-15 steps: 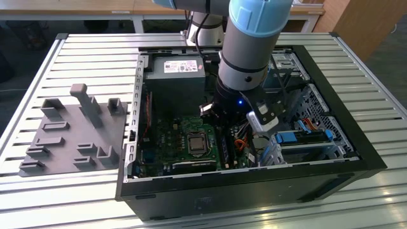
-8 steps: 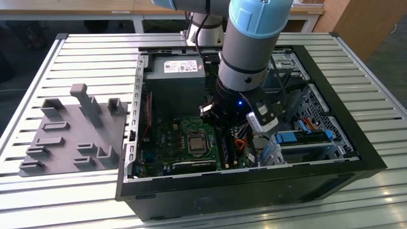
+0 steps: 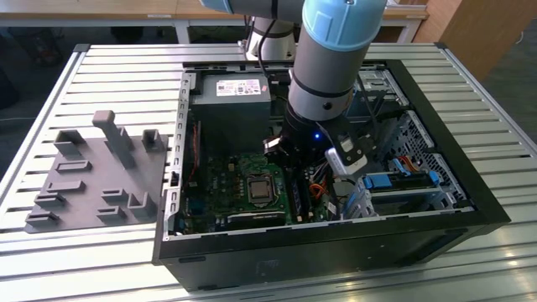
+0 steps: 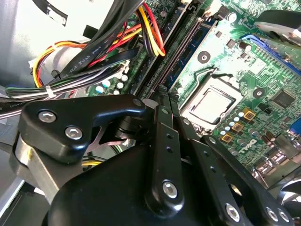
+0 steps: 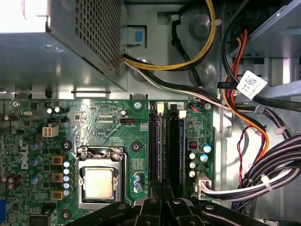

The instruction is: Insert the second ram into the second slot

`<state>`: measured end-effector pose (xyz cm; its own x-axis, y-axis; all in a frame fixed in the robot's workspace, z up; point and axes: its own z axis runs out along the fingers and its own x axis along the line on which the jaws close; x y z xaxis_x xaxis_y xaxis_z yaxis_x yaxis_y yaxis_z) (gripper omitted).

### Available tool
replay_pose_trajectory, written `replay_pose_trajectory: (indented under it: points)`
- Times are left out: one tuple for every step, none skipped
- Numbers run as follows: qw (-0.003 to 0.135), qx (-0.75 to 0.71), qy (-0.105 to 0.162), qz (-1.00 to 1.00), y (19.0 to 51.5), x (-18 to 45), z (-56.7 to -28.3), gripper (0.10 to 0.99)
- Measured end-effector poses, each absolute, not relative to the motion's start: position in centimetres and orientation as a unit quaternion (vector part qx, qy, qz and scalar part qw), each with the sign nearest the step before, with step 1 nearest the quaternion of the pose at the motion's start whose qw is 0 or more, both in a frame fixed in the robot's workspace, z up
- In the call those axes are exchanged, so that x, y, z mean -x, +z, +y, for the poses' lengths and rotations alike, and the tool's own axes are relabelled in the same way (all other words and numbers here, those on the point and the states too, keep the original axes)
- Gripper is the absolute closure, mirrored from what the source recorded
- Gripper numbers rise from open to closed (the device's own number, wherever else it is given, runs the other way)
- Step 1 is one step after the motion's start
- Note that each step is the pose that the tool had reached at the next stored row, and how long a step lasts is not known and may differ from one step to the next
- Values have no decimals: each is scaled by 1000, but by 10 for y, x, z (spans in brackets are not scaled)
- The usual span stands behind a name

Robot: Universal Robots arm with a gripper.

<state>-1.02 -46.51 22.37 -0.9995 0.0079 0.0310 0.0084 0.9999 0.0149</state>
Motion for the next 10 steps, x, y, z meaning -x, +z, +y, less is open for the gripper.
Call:
replay_pose_trajectory:
  points:
    - [15, 4, -8, -1000, 223, 10, -465, 969]
    - [15, 4, -7, -1000, 223, 10, -465, 969]
    - [15, 4, -8, -1000, 223, 10, -465, 969]
    - [16, 4, -7, -1000, 222, 10, -465, 969]
    - [16, 4, -7, -1000, 222, 10, -465, 969]
    - [15, 4, -7, -1000, 222, 10, -465, 969]
    - [15, 5, -7, -1000, 221, 10, -465, 969]
    - [16, 5, -7, -1000, 221, 10, -465, 969]
    - [16, 5, -7, -1000, 221, 10, -465, 969]
    - [16, 5, -7, -1000, 221, 10, -465, 969]
